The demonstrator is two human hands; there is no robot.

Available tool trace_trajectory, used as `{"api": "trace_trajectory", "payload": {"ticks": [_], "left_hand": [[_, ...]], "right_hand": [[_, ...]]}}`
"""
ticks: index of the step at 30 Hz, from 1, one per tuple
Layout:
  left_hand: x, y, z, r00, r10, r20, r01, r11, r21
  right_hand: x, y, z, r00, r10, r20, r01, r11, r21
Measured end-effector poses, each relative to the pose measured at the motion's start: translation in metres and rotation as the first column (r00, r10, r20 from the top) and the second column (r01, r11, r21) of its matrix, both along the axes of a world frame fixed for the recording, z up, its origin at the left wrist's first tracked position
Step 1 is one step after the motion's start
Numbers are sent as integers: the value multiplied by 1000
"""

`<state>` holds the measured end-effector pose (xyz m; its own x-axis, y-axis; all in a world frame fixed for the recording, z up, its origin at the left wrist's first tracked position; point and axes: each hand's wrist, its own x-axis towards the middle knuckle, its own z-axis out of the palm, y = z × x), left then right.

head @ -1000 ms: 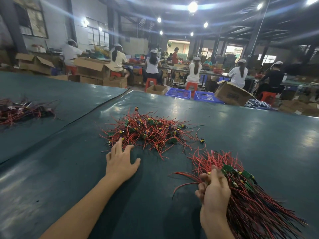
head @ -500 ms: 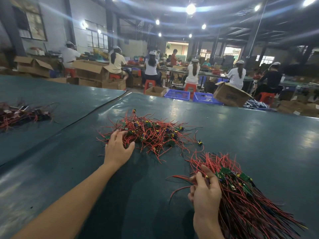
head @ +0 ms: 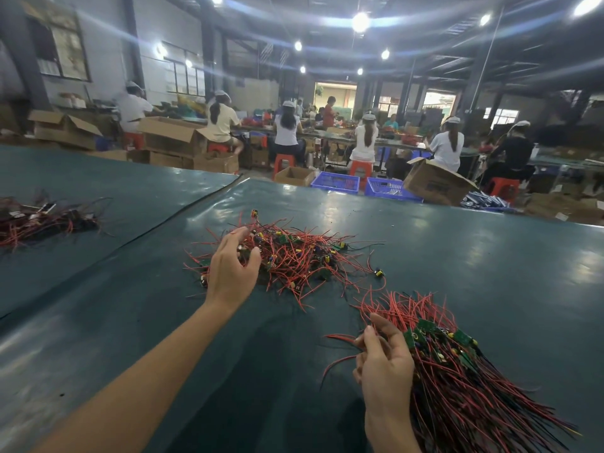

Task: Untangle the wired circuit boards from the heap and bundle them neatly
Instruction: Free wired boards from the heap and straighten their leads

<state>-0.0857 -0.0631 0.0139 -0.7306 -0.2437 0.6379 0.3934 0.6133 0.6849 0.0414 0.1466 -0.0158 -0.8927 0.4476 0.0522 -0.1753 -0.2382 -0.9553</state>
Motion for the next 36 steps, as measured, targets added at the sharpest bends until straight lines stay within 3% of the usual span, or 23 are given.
{"api": "trace_trajectory", "payload": {"ticks": [3,7,11,13,15,20,23,27,30,36], "left_hand": [[30,22,-3,977,-101,-190,116,991,72],[71,53,-11,927,-204,-315,250,962,112],[104,67,-17,808,-469,-355,450,882,-140],[114,71,-24,750,-582,-314,519,813,-266],[118,75,-31,730,-628,-269,557,775,-299],[118,77,-35,698,-685,-209,644,728,-237],[112,74,-35,792,-590,-155,570,806,-156],[98,63,-37,909,-411,66,410,912,30],[91,56,-42,884,-412,218,419,908,16],[96,62,-45,799,-532,282,550,835,16]], "right_hand": [[-1,-1,-1,999,33,9,-33,999,32],[-1,-4,-6,987,139,76,-150,974,172],[2,-12,-5,959,266,102,-283,927,247],[3,-12,-4,957,268,113,-291,885,365],[3,-11,-4,960,259,107,-280,875,394],[7,-9,2,976,206,73,-219,911,349],[9,-7,2,982,189,16,-187,951,245],[5,-8,1,989,138,57,-143,987,80],[5,-9,4,988,156,18,-154,985,-80],[8,-9,6,971,237,-26,-238,955,-175]]}}
